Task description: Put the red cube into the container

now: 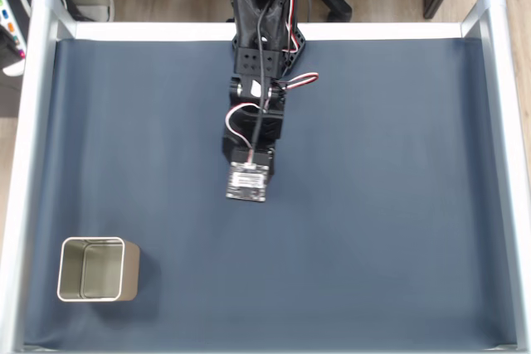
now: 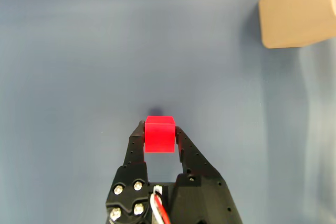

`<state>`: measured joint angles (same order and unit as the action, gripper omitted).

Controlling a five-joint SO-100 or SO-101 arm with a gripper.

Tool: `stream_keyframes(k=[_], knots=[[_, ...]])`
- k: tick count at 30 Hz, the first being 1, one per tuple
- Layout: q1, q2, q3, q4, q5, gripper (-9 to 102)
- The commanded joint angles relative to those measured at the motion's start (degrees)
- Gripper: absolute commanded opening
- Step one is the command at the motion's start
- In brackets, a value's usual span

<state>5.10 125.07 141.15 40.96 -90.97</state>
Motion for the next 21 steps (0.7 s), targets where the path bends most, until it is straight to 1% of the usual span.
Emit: stream_keyframes(k=[1, 10, 21], knots=[[3.5, 2.0, -7.3, 3.3, 0.8, 0], [14.0, -4.1, -29.2, 13.9, -1.8, 0], [21.3, -22.5, -55.6, 14.2, -2.3, 0]])
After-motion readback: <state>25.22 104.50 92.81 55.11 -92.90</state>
